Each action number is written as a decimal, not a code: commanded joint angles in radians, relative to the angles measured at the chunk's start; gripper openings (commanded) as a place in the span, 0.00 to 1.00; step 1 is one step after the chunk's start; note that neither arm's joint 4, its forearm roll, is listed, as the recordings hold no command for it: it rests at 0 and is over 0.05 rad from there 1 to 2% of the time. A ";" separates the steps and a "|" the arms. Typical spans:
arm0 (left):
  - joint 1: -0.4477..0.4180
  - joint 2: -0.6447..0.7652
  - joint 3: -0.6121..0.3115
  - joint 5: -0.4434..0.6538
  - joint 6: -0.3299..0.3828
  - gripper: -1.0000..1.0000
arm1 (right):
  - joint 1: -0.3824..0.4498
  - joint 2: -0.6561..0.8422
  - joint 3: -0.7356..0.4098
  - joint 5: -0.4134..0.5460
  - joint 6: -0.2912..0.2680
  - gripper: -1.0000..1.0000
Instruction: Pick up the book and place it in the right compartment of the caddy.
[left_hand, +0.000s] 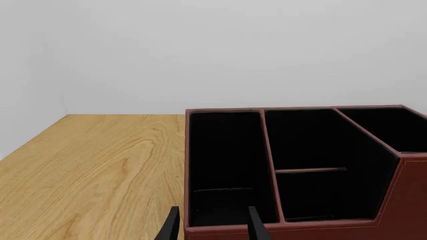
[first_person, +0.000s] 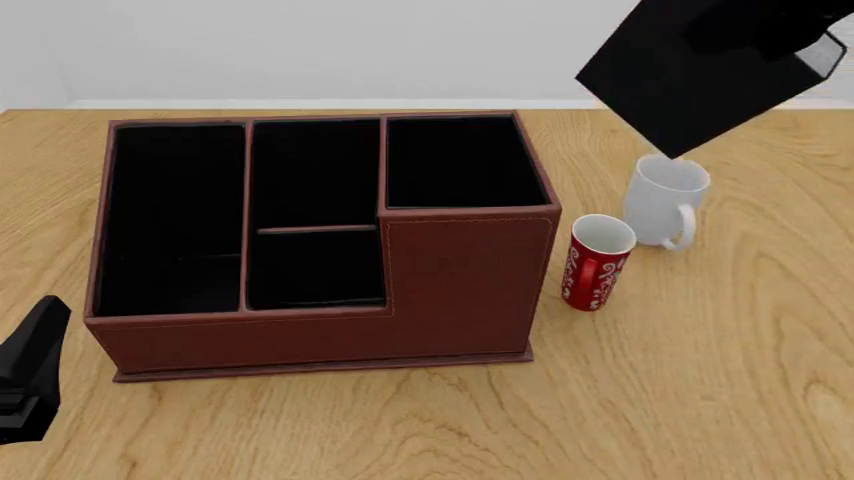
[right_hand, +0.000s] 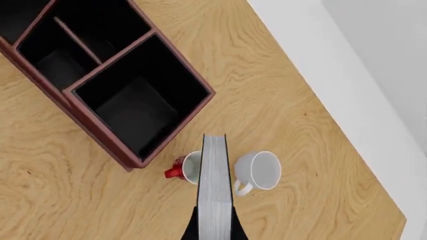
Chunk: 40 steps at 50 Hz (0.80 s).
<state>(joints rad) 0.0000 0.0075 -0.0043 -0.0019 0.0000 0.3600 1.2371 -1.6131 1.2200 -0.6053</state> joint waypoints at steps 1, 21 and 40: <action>0.000 0.000 0.000 0.000 0.000 1.00 | 0.049 0.037 -0.057 0.000 0.004 0.00; 0.000 0.000 0.000 0.000 0.000 1.00 | 0.130 0.093 -0.105 0.000 0.014 0.00; 0.000 0.000 0.000 0.000 0.000 1.00 | 0.212 0.142 -0.151 0.000 0.025 0.00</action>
<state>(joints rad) 0.0000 0.0075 -0.0043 -0.0019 0.0000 0.5252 1.3604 -1.7326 1.2200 -0.6086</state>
